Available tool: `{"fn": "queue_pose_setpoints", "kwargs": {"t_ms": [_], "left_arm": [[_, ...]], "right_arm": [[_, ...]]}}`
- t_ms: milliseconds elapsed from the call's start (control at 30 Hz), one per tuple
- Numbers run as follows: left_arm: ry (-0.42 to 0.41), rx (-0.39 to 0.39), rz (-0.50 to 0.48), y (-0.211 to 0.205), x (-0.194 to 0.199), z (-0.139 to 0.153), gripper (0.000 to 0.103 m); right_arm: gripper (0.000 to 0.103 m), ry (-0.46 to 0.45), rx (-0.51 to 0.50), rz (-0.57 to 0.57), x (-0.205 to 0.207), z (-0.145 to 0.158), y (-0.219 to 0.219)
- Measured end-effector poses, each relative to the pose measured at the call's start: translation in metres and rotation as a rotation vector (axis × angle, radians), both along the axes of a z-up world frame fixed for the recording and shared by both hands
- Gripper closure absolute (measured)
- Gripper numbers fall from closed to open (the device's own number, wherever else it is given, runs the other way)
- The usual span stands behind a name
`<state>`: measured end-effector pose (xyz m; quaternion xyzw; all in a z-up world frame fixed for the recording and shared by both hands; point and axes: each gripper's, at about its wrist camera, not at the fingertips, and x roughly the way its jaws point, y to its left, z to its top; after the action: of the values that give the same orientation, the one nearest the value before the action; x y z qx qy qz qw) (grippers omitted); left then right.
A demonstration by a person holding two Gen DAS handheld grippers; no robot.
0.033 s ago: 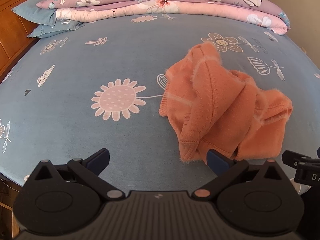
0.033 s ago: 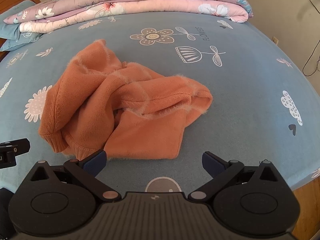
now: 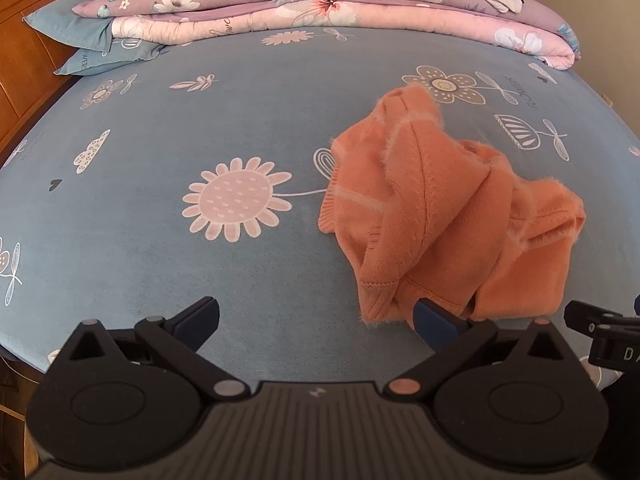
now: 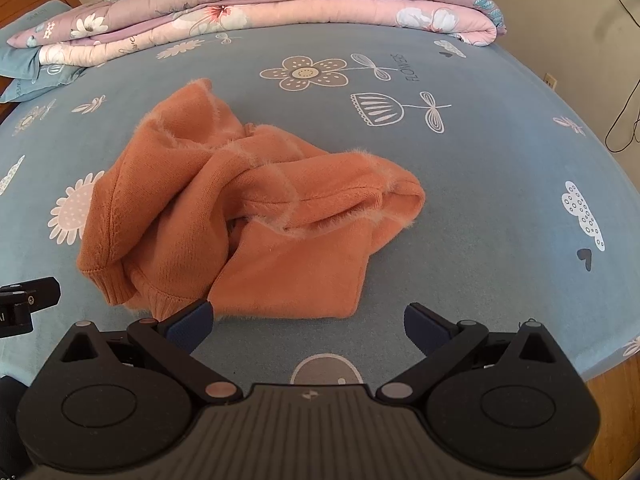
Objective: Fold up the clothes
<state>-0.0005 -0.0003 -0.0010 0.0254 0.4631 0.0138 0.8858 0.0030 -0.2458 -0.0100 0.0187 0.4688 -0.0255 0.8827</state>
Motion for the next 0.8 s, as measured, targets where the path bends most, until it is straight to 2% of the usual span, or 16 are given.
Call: {"fn": "queue_pose_setpoints", "kwargs": {"t_ms": [800], "left_arm": [[-0.002,-0.004,0.008,0.003,-0.006,0.003,0.000]], "right_arm": [[0.000,-0.009,-0.004,0.005,-0.006,0.007,0.001]]}}
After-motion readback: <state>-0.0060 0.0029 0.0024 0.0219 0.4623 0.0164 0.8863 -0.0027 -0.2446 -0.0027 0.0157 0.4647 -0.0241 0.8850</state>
